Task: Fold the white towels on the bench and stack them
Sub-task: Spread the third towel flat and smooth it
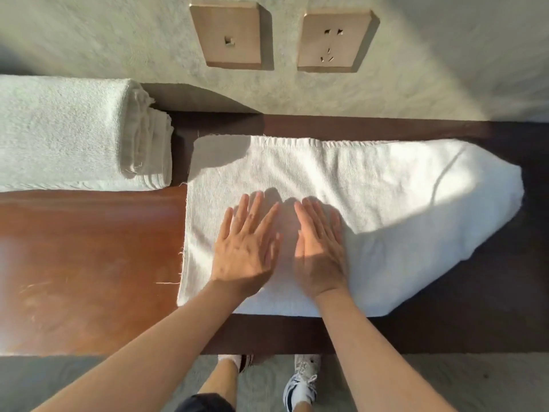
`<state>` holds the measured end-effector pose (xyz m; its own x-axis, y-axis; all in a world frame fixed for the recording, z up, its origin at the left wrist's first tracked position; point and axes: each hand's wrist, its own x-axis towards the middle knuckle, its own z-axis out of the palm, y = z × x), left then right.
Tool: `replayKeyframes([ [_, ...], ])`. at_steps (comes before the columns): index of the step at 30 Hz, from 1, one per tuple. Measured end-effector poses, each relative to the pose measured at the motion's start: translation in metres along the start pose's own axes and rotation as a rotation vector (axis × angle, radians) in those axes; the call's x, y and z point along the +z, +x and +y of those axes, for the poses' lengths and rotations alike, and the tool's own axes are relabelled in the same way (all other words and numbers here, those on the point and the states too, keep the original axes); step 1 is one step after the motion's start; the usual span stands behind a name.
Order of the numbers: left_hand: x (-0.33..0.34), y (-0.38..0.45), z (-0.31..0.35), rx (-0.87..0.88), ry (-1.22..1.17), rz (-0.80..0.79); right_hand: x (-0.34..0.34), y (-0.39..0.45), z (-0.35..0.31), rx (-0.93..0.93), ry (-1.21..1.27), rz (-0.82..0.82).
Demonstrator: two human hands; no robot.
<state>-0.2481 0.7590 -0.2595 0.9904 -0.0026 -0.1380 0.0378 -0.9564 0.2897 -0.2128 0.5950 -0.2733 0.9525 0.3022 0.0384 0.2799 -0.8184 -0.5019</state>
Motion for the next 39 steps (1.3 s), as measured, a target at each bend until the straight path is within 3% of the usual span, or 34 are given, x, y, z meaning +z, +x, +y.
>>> replayKeyframes([
  [4,0.012,-0.020,-0.008,0.016,0.113,-0.015,-0.013,-0.006,-0.002,0.040,0.233,-0.074],
  [8,0.011,-0.029,-0.020,0.021,0.138,-0.006,-0.037,-0.028,0.024,0.103,-0.149,0.030],
  [10,0.008,-0.042,-0.029,-0.023,0.147,-0.011,-0.049,-0.042,0.041,0.175,-0.283,0.001],
  [13,0.002,-0.046,-0.009,-0.063,0.049,0.035,-0.054,-0.056,0.056,0.187,-0.355,-0.109],
  [15,0.005,-0.032,0.034,0.040,-0.055,0.063,-0.055,-0.052,0.056,0.184,-0.192,-0.092],
  [17,0.012,-0.013,0.090,0.175,-0.144,0.070,-0.067,-0.049,0.053,0.262,0.162,-0.014],
  [19,0.022,0.004,0.133,0.182,-0.235,0.026,-0.086,-0.052,0.058,0.291,0.387,0.104],
  [23,0.045,0.006,0.157,0.152,-0.082,-0.024,-0.124,-0.065,0.097,0.252,0.162,0.375],
  [29,0.034,0.056,0.202,0.150,-0.157,0.052,-0.177,-0.041,0.164,0.612,0.302,0.568],
  [32,0.041,0.091,0.234,0.134,-0.102,0.087,-0.197,-0.014,0.189,0.651,0.286,0.522],
  [35,0.058,0.097,0.243,0.042,0.047,0.103,-0.207,0.014,0.210,0.660,0.258,0.343],
  [39,0.072,0.101,0.237,0.039,0.059,0.107,-0.212,0.051,0.233,0.781,0.290,0.170],
])
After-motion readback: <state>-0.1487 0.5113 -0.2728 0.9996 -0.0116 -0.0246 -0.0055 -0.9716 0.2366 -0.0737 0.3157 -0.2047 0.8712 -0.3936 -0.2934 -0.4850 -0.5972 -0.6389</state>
